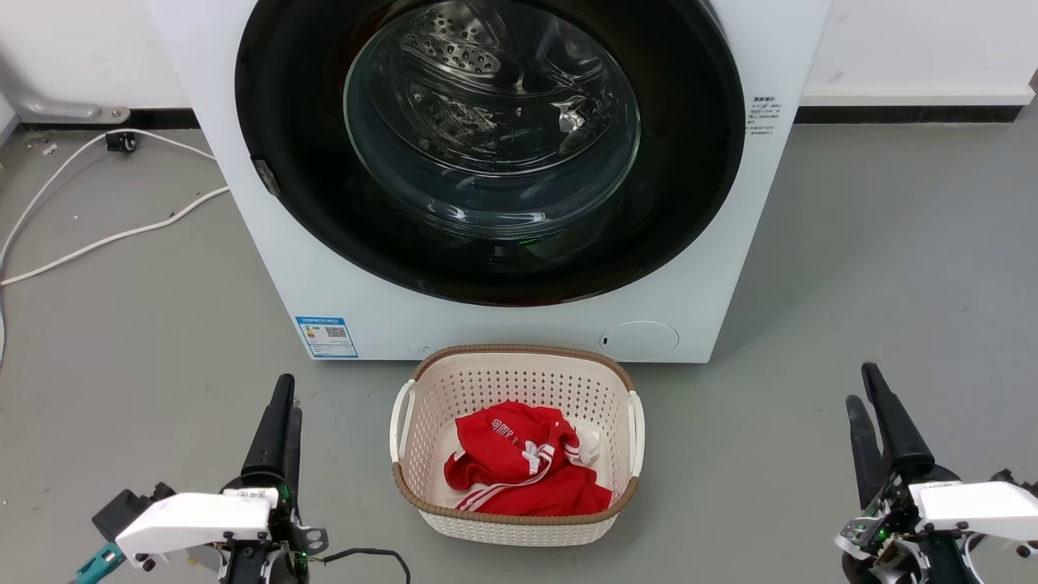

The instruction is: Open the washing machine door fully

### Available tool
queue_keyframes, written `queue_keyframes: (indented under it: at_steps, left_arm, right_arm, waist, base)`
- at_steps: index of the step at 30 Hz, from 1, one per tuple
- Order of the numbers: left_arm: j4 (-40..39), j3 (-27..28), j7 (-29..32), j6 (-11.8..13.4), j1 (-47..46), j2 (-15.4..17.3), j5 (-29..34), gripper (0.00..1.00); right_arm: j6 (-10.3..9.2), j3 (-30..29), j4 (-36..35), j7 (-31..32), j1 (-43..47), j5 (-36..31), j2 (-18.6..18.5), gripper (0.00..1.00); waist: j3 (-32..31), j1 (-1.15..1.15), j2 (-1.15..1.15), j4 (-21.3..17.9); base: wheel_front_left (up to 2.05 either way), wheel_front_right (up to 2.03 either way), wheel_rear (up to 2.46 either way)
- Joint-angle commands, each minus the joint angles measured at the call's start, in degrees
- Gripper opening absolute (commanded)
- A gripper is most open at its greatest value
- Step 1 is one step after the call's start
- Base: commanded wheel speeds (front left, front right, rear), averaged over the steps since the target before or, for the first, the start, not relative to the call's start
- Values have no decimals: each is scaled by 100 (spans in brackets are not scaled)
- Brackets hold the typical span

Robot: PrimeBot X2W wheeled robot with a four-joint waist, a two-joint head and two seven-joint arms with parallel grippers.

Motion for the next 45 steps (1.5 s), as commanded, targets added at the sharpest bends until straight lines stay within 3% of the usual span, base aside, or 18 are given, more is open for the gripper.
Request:
queue_keyframes:
  at_steps: [1,10,29,45]
  left_arm:
    - [-166,-12,-50,-15,-117,22,153,100]
    - [-623,-102,-266,-17,-144,21,1080,100]
    - [-1126,-325,-679,-23,10,19,3459,100]
    - [-1206,-395,-955,7,118,17,4969,100]
  right_arm:
    - [0,8,-165,-47,-73,-132,-15,100]
    - [0,54,-585,-266,-34,-1142,-12,100]
    - [1,414,-934,-683,143,-4125,-6,100]
    - [1,476,-935,-876,233,-5647,-1,100]
  waist:
    - [-1,0,0,-2]
    - [-8,0,0,-27]
    - [-50,0,0,-65]
    - [-81,0,0,-78]
  base:
    - [0,0,0]
    - [0,0,0]
    - [0,0,0]
    - [0,0,0]
